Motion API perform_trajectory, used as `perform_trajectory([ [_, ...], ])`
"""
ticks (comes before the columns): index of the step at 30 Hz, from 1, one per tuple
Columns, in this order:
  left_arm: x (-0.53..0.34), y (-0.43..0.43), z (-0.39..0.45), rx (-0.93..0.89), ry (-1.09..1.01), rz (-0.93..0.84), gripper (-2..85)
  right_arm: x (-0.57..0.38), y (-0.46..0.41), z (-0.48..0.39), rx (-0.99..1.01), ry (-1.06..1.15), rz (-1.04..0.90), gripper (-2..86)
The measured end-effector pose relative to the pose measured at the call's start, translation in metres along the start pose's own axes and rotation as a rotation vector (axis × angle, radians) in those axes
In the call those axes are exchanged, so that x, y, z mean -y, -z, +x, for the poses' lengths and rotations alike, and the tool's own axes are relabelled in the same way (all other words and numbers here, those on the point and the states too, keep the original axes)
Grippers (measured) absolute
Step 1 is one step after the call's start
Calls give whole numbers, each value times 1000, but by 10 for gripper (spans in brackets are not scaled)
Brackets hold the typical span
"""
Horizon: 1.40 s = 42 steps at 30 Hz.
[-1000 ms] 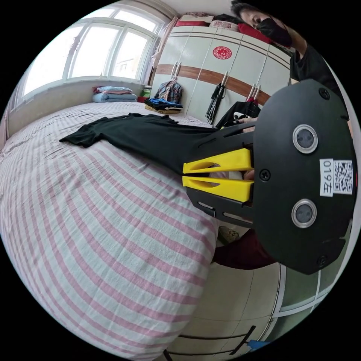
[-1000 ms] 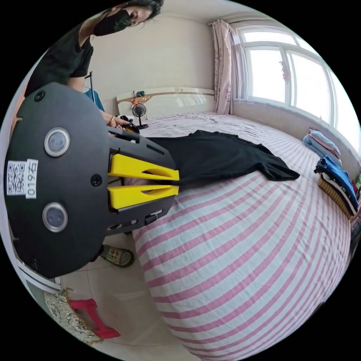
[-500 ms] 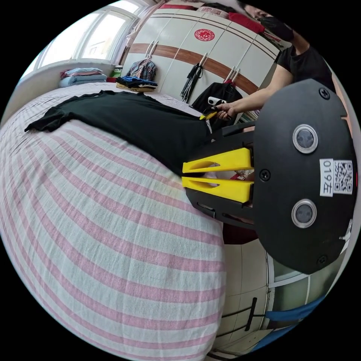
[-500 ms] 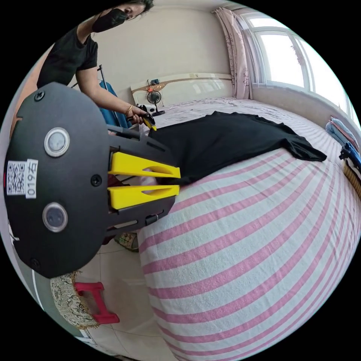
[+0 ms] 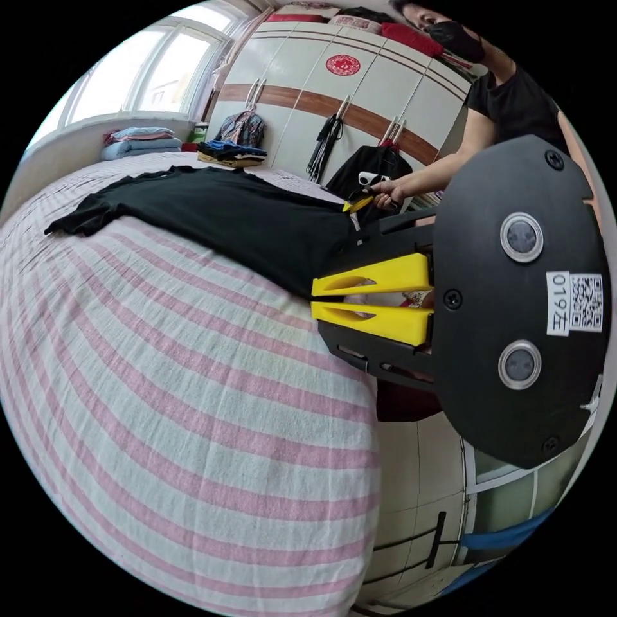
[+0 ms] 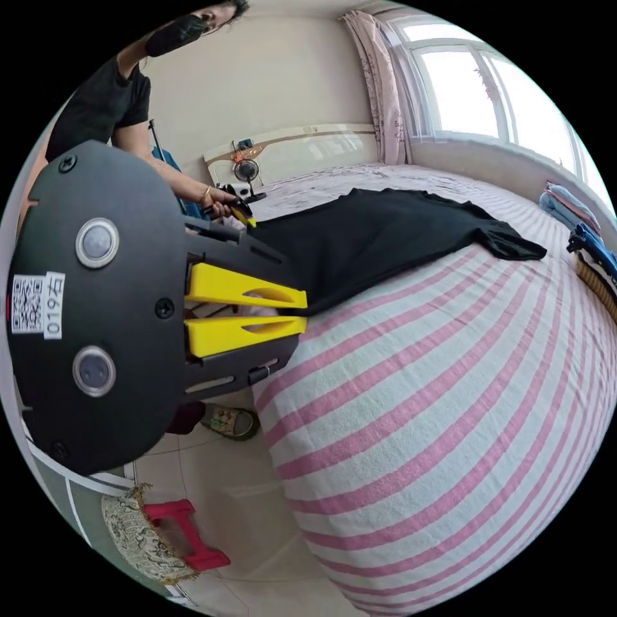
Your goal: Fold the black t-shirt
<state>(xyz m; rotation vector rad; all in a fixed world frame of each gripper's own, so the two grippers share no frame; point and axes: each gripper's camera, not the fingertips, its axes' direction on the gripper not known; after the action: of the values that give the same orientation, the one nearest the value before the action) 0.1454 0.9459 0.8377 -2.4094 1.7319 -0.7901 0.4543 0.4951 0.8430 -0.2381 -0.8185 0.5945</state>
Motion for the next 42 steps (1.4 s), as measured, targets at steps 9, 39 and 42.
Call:
perform_trajectory([
  [9,-19,-60,28,113,-134,-57,15,3,24,-90,-168,259,-113,57],
  [39,-200,-405,204,841,-1353,-48,19,-183,-30,-421,-844,1643,-174,82],
  [42,-204,-426,207,874,-1371,-50,22,-183,-21,-431,-860,1629,-170,59],
])
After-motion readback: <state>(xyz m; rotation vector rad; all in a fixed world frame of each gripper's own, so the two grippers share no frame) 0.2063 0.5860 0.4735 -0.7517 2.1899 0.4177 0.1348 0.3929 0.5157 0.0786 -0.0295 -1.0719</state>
